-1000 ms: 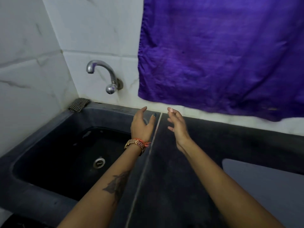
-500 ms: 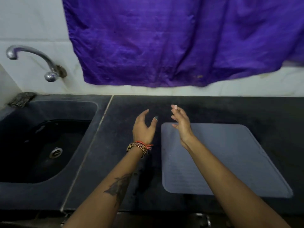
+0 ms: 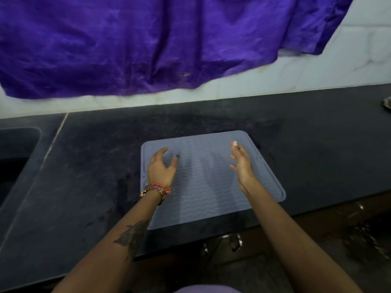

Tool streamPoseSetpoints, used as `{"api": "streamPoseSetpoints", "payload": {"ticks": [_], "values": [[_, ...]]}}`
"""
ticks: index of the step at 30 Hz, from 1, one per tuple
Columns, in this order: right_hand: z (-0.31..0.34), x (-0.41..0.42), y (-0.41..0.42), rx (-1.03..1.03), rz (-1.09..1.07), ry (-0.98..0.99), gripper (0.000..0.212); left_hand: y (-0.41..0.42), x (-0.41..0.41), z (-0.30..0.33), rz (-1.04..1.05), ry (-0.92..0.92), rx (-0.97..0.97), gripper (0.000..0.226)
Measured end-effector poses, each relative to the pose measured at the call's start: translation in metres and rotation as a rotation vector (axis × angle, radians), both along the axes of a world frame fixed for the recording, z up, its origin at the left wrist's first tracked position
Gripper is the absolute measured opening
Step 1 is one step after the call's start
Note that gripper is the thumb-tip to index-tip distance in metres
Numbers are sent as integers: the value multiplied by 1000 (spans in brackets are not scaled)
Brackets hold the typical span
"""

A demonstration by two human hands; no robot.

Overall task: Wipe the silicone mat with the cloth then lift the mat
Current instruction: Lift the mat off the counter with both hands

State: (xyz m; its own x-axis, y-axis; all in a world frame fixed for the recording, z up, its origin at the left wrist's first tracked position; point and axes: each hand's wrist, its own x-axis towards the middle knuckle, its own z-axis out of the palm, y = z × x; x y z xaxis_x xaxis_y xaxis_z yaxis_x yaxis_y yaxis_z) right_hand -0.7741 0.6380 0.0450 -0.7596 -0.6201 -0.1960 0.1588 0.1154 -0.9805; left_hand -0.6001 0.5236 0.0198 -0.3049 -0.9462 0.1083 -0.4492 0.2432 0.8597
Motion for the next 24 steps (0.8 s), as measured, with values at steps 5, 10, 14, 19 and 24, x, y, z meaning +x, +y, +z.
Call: {"api": "streamPoseSetpoints", "payload": {"ticks": [5,10,14,19,24], "values": [[-12,-37,29,134,-114,190,42,-2,-1,-13,82,-201,-126,44],[-18,-71,41,722,-138,532,50,-7,18,-23,247,-457,-61,53],[-19,-74,37,973,-70,634,58,-9,27,-22,262,-539,-22,62],[-6,-84,28,973,-58,511,52,-16,32,-14,230,-502,65,65],[14,-81,22,1043,79,598,24,-32,43,-7,218,-424,193,47]]}}
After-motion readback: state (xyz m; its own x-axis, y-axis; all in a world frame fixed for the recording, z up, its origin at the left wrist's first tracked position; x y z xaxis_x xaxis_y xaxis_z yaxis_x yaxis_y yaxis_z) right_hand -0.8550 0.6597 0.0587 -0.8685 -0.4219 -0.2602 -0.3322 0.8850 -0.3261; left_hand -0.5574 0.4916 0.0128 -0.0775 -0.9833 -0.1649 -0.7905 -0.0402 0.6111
